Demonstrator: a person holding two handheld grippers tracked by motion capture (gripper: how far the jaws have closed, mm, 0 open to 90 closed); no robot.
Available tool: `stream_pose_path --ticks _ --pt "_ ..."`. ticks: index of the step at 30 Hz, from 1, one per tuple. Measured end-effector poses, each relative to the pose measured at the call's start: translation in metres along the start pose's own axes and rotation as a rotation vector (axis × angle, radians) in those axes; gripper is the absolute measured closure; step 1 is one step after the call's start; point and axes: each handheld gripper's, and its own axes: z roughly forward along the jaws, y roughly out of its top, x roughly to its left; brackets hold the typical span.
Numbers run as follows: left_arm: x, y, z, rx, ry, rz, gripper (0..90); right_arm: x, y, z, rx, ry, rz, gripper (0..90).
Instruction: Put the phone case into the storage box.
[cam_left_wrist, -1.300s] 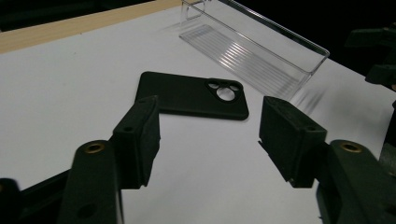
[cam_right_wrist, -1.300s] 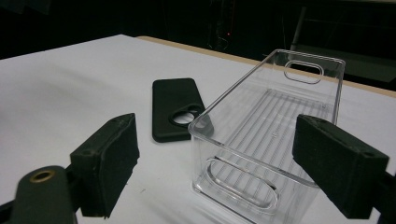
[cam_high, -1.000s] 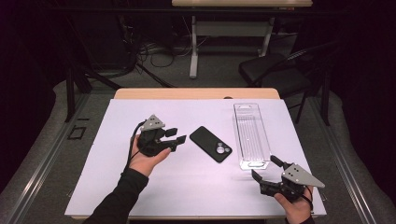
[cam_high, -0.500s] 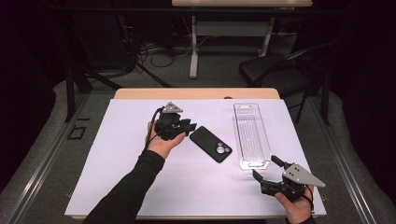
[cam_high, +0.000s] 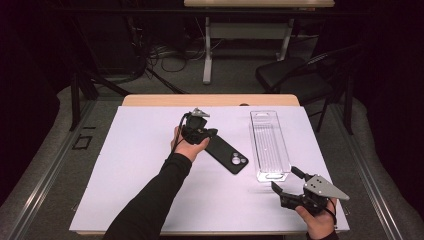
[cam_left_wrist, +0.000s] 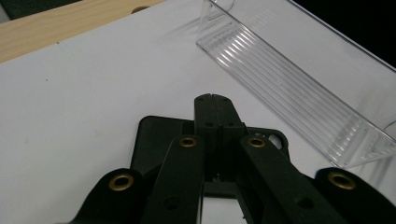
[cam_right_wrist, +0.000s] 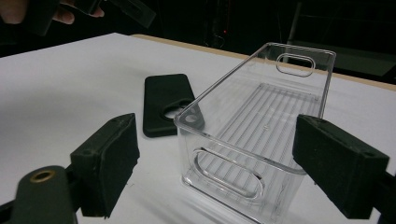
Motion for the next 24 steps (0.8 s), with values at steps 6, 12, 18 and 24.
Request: stream_pose_path --ticks 6,12,18,24 --pt "0.001 0.004 0.022 0.034 0.001 -0.001 90.0 -0.001 -0.001 0.0 -0.004 -0.003 0.005 14.0" --pt "0.001 0.005 0.044 0.063 0.004 -0.003 90.0 -0.003 -0.001 0.0 0.001 -0.001 0.007 14.0" --pt "0.0 0.004 0.062 0.085 0.009 -0.004 90.0 -0.004 -0.002 -0.001 -0.002 0.005 0.007 14.0" --pt "-0.004 0.002 0.077 0.107 0.007 0.006 90.0 -0.005 -0.003 0.0 -0.001 0.013 0.015 13.9"
